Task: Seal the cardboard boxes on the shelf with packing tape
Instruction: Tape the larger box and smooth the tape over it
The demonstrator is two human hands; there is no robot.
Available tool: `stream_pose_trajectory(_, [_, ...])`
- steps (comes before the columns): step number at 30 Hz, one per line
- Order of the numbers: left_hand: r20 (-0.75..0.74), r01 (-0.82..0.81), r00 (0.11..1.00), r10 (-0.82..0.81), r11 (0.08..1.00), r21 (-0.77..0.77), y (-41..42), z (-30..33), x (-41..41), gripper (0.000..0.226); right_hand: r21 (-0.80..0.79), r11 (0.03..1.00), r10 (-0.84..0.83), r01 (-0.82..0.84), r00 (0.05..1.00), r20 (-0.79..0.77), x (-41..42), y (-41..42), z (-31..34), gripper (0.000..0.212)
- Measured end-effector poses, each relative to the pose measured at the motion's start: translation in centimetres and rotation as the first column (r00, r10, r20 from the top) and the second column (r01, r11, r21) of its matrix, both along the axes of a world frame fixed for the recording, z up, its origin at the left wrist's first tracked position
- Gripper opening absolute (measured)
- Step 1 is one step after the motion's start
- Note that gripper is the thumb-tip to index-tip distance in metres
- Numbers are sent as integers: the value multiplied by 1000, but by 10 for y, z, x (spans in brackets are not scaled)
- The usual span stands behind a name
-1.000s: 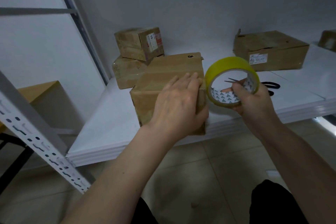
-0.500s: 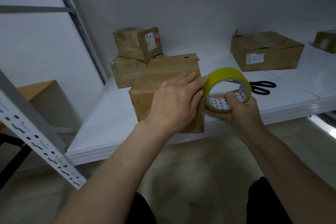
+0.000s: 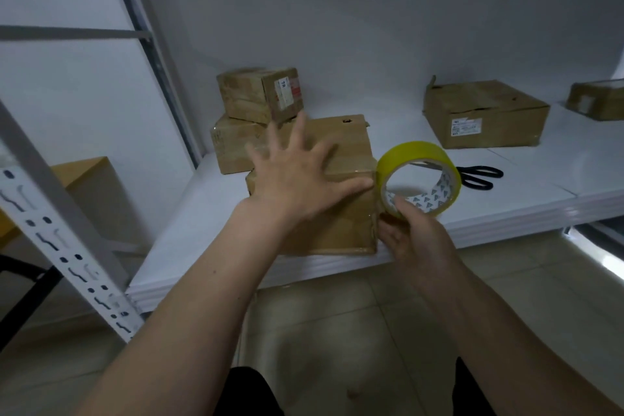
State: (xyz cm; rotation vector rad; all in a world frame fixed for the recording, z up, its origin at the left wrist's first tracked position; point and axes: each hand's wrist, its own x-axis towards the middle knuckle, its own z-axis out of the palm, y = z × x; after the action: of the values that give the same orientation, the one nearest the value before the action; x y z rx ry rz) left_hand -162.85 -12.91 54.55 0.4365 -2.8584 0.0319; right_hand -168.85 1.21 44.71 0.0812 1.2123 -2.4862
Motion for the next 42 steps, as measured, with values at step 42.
stream_pose_trajectory(42, [-654, 408, 756, -4, 785, 467, -34, -45, -6, 66, 666, 479, 195, 573, 670, -717, -61, -16, 135, 36])
